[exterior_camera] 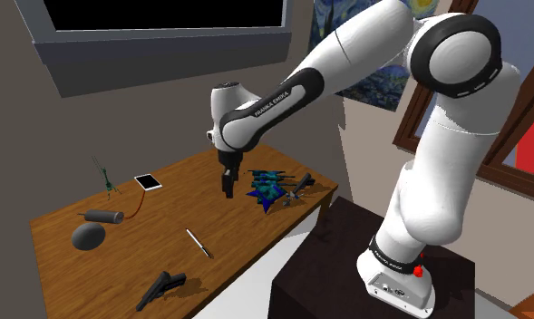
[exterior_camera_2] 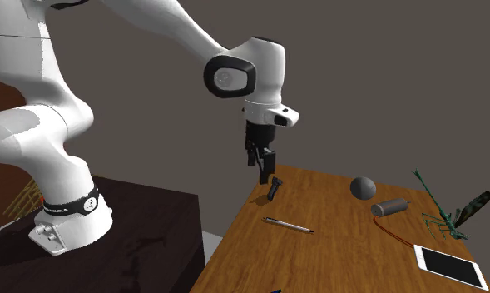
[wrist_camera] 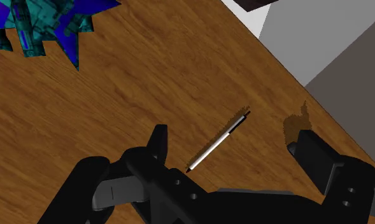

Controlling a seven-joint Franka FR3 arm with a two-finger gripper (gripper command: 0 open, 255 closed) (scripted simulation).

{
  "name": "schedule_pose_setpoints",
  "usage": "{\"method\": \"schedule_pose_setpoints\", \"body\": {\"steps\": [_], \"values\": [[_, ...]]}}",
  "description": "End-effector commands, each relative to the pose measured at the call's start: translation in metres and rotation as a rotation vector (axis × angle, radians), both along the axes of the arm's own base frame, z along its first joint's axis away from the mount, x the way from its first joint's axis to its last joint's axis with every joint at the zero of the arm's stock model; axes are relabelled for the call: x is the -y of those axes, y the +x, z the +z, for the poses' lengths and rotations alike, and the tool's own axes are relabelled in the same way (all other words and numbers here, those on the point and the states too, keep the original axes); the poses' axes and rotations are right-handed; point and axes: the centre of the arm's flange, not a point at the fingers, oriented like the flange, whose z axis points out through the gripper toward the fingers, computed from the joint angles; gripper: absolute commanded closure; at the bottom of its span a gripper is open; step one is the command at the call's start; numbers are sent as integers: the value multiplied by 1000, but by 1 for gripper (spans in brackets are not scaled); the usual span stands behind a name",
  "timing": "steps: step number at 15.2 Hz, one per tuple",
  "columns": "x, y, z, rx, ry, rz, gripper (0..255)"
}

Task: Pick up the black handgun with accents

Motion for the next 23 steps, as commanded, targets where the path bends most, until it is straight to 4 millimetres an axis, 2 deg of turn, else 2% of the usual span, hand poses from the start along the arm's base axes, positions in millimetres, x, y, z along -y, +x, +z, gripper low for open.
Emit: {"method": "schedule_pose_setpoints", "body": {"steps": [1,12,23], "values": [[-21,7,-16,5,7,51,0],[-135,37,-93,32,42,321,0],[-256,37,-166,58,77,591,0]]}}
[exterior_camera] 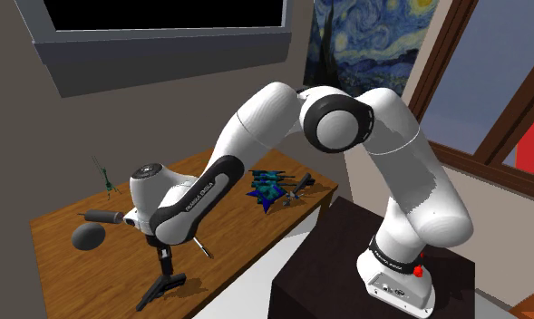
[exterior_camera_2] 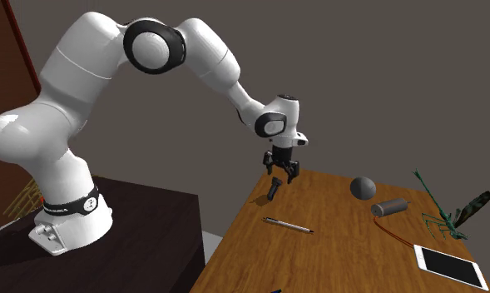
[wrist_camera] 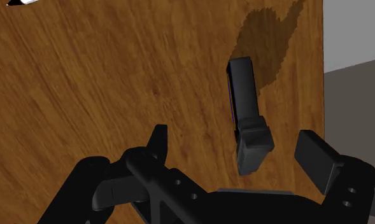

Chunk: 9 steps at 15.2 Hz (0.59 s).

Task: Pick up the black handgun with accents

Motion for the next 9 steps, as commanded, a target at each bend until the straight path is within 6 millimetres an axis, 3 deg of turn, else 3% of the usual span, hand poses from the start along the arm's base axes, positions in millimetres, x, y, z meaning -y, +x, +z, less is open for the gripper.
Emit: {"method": "schedule_pose_setpoints", "body": {"steps": [1,5,9], "values": [[-23,-2,-10,5,7,50,0],[-67,-10,-36,15,19,148,0],[-68,-11,-52,15,20,151,0]]}}
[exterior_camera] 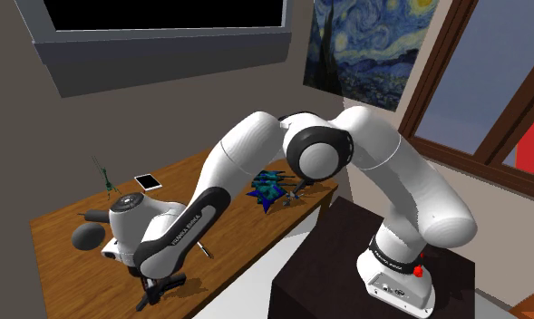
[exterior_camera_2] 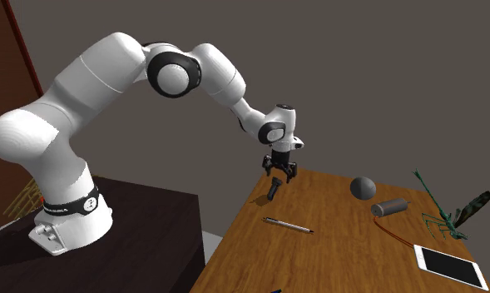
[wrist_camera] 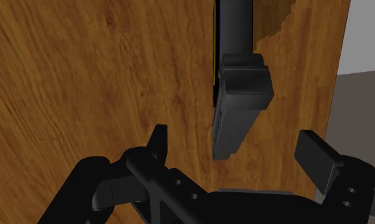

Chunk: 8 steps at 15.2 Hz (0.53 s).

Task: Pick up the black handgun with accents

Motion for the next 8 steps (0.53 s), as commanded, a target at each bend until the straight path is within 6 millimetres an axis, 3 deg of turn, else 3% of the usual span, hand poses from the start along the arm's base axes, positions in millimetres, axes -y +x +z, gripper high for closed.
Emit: {"method": "schedule_pose_setpoints", "body": {"steps": [1,4,6,7,8], "values": [[-2,0,-10,1,0,2,0],[-2,0,-29,1,0,2,0],[-2,0,-29,1,0,2,0],[-2,0,-29,1,0,2,255],[-1,-1,-29,1,0,2,255]]}}
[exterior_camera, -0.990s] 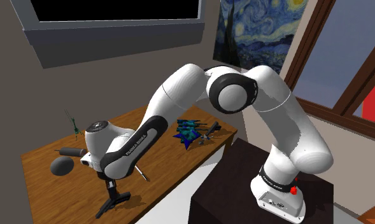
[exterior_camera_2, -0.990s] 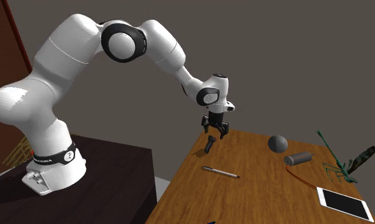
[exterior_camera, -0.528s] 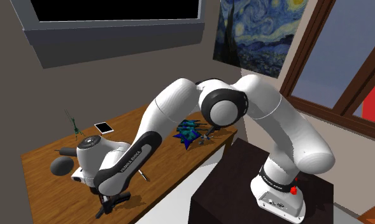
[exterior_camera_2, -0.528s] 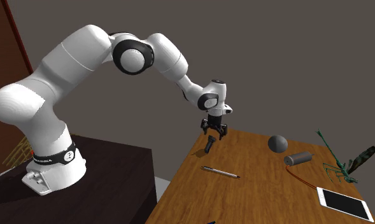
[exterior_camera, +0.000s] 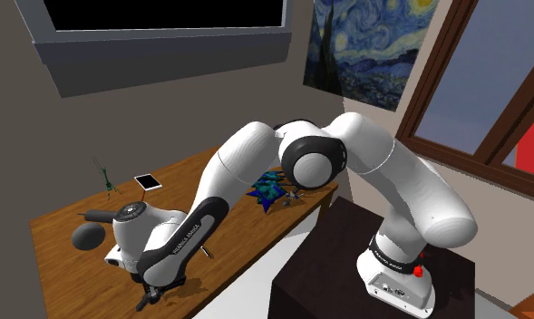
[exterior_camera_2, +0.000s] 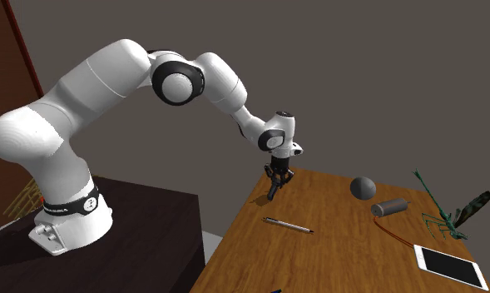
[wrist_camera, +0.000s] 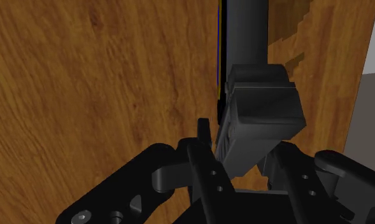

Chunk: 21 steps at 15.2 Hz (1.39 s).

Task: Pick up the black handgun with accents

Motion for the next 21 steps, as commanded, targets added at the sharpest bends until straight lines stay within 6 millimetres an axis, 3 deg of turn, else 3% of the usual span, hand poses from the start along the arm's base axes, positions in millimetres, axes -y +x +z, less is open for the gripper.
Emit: {"method": "schedule_pose_setpoints", "body": {"steps": [1,8,21], "values": [[0,0,0,0,0,0,255],[0,0,-1,0,0,0,255],[0,0,68,0,0,0,255]]}}
